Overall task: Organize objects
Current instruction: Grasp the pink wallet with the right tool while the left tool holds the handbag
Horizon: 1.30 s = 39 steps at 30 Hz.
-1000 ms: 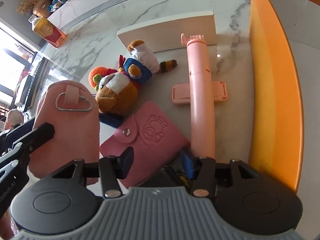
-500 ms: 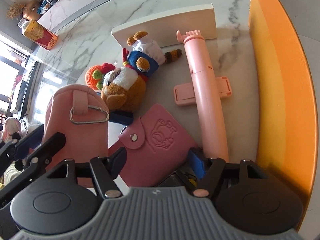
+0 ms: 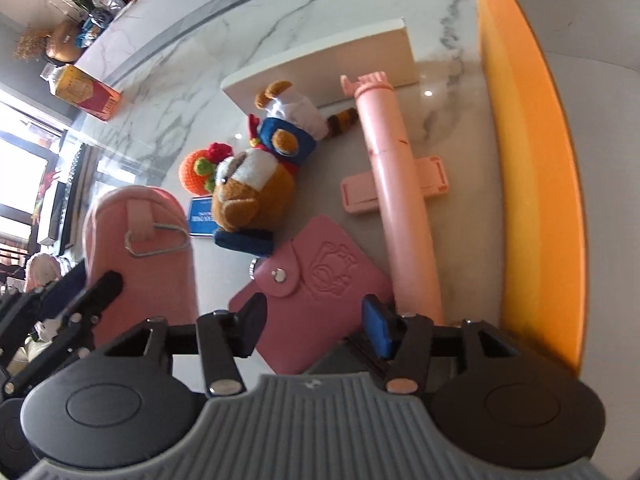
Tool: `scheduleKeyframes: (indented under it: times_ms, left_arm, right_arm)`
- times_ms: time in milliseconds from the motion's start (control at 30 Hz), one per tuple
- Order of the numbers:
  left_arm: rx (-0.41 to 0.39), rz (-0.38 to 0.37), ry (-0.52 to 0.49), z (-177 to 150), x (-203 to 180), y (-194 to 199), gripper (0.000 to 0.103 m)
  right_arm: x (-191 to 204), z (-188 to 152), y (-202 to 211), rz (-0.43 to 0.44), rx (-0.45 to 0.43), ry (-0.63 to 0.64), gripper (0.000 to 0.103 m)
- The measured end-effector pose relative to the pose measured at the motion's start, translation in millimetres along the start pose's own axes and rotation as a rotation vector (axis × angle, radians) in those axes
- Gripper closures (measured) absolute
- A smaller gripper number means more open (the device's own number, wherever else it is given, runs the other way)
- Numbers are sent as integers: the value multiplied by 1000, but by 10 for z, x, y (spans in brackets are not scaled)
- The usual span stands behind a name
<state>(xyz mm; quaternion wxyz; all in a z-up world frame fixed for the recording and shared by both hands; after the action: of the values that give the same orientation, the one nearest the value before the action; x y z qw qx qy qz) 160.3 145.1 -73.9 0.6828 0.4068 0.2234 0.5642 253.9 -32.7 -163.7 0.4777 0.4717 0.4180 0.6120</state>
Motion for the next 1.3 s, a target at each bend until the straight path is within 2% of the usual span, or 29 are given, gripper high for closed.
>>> scheduleKeyframes:
  times_ms: [67,167,367,467,533,633,733,800,867,967,1000,1067,1133,1200,1300]
  left_arm:
    - [0,-30,-12,14,-46,-25,78]
    - [-6,-26,-26,20,-83,-59,78]
    - [0,-36,2,-22,-7,-116,78]
    - [7,-36,9,-75,33,-128,78]
    - [7,-52,22,-103,48,-142,78]
    - [3,-61,32,-124,70,-168,78]
    - [0,-63,46,-127,110,-189,78]
    - [2,-63,50,-132,131,-198,78]
    - [7,-59,40,-150,143,-202,79]
    - [32,-77,27,-206,153,-226,78]
    - [37,-86,26,-228,151,-234,79]
    - [38,-88,22,-263,155,-234,78]
    - [36,-97,39,-270,160,-232,78]
    - [36,-107,50,-277,173,-226,78]
    - [44,-97,32,-271,157,-257,78]
  right_arm:
    - [-25,4,-49,-6,33,-9,49]
    - [-16,-14,-134,-32,87,-16,48]
    - [30,42,-163,-66,108,-36,45]
    - [76,22,-189,-56,175,-36,42]
    - [91,45,-211,-67,163,-18,43]
    - [73,96,-239,-136,144,-35,43]
    - [140,111,-273,-161,146,-30,35]
    - [195,118,-271,-145,130,-25,34]
    - [251,118,-267,-83,114,-10,35]
    - [236,167,-257,-8,53,-2,44]
    - [226,198,-263,1,44,-3,50]
    - [199,251,-299,28,48,-17,50]
    - [195,268,-310,37,68,-24,49]
    - [182,254,-305,8,103,-13,50]
    - [167,206,-303,-6,97,1,45]
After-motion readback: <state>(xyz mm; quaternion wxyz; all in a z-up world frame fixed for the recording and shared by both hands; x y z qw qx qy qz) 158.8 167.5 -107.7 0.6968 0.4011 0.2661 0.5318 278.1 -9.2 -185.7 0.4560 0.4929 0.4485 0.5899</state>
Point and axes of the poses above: each gripper's, at about its wrist camera, not at the fingertips, and y roughly against the way its jaws point, x to its left, z to its top, the point moved 5 cm from there along -y, roughly the way its jaws point, and after that the axes turned 11 degrees about -z, right-handed, at the moved point
